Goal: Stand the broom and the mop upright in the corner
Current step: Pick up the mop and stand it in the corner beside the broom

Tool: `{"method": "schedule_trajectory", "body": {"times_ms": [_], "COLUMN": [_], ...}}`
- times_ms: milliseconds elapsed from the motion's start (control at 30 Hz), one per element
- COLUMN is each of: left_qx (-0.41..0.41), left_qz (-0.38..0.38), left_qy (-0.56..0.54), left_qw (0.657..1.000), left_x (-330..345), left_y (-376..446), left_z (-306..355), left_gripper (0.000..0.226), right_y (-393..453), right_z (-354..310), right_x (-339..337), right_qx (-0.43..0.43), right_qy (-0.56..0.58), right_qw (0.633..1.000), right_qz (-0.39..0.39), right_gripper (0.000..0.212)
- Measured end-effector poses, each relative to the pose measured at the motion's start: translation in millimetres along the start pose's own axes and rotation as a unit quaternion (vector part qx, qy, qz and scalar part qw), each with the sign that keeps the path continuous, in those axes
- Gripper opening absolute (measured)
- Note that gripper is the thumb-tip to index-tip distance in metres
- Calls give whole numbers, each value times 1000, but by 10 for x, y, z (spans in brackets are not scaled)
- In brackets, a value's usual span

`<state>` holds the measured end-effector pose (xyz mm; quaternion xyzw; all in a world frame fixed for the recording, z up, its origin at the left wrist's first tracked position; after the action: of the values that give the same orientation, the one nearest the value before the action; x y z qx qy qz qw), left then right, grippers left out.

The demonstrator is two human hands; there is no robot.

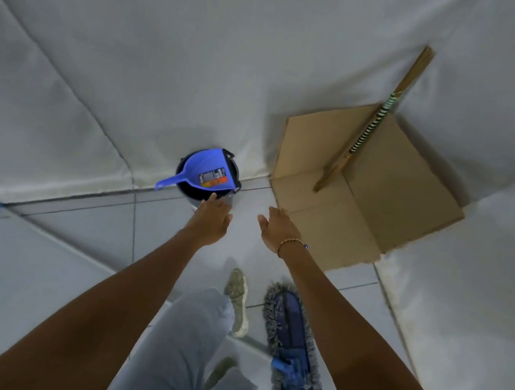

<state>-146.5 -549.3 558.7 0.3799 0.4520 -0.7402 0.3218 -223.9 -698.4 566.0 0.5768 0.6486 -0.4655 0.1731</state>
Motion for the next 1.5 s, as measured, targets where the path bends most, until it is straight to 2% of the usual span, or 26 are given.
{"method": "schedule_trajectory", "body": {"times_ms": [67, 333, 500, 700, 1000, 1167, 1300, 1400, 1500], "left_qx": [-18, -121, -178, -238, -245, -242, -251, -273, -317], "left_qz": [-2, -26, -59, -83, -166, -221, -249, -256, -224], "left_qy": [-14, -27, -56, -90, -106, -72, -62, -102, -182], "left_qw": [1000, 992, 981, 963, 949, 942, 934, 922, 904], "left_x": [-84, -163, -61, 0, 137, 386, 593, 928, 1329], "left_y": [-240, -1011, -1168, -1379, -944, -639, -498, -246, 110], "left_z": [-202, -1158, -1960, -2986, -4234, -4834, -5135, -5327, -5471], "left_gripper": [28, 50, 51, 48, 53, 52, 50, 52, 52], "right_y": [-147, -314, -199, -11, 699, 947, 894, 1067, 1386], "right_z": [-181, -974, -1118, -1403, -2100, -2109, -2101, -1936, -1659], "right_x": [138, 676, 1115, 1534, 2412, 3022, 3472, 3859, 4230], "right_qx": [1, -68, -56, -43, -5, 50, 56, 56, 60], "right_qy": [7, -2, -7, -49, -19, -16, -28, -31, -33], "right_qw": [1000, 997, 991, 982, 978, 972, 963, 958, 959], "right_qz": [-19, -48, -124, -178, -208, -230, -264, -281, -277], "right_gripper": [53, 53, 57, 56, 45, 38, 33, 34, 33]}}
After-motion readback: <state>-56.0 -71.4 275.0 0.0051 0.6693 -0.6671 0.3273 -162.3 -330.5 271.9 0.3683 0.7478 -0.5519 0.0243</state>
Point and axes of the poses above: each hand's wrist, its own y-axis towards the middle knuckle, its own x-axis out of the palm, z = x × y, the point moved 4 cm from there along y, towards the middle knuckle, and after that the axes turned 12 degrees about -x, right-handed, at the moved point
